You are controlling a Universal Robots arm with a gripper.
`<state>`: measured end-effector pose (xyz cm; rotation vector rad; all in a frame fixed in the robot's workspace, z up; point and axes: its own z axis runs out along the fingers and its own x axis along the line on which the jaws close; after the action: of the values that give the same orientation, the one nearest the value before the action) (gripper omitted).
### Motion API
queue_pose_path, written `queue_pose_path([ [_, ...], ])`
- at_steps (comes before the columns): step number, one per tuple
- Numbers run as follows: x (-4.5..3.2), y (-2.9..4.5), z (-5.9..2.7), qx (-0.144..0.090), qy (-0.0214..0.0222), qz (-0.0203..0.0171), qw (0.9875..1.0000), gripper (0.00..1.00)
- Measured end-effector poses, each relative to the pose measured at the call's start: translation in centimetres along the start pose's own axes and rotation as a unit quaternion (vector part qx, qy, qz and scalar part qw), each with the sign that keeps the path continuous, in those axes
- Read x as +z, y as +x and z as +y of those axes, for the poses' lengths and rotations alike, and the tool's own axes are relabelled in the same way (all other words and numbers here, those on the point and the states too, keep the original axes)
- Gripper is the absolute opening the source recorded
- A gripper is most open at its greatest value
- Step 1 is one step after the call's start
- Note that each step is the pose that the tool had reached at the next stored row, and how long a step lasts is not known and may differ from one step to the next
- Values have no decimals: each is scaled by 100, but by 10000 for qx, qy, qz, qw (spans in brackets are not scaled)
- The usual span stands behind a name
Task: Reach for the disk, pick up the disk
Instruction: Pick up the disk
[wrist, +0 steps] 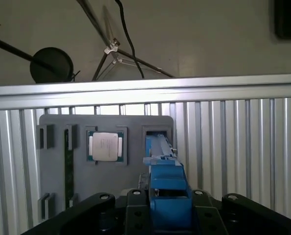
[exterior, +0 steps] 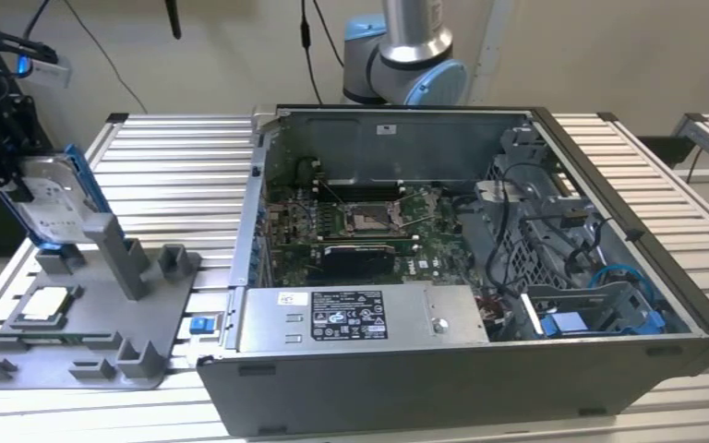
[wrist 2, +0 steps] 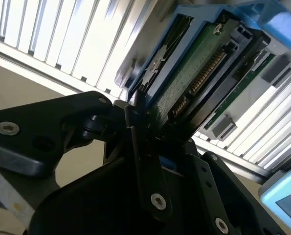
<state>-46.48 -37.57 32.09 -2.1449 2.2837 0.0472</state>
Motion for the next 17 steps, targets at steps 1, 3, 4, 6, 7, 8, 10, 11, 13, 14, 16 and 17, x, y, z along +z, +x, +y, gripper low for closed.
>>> queue_pose_path([
  [1,-21,0,0,0,0,1,10000,0],
  [3,-60,-1,1,0,1,3,10000,0],
  [4,-80,-2,1,0,0,4,10000,0],
  [6,-119,-3,2,0,0,7,10000,0],
  [7,-137,-3,2,0,0,9,10000,0],
  [8,-154,-4,2,0,1,10,10000,0],
  [10,-189,-5,3,0,1,13,10000,0],
  [11,-207,-6,3,0,1,15,10000,0],
  [13,-250,-7,4,0,1,17,10000,0],
  [14,-276,-7,5,0,1,18,10000,0],
  [16,-327,-9,6,0,1,18,10000,0],
  [17,-352,-9,6,0,1,18,10000,0],
])
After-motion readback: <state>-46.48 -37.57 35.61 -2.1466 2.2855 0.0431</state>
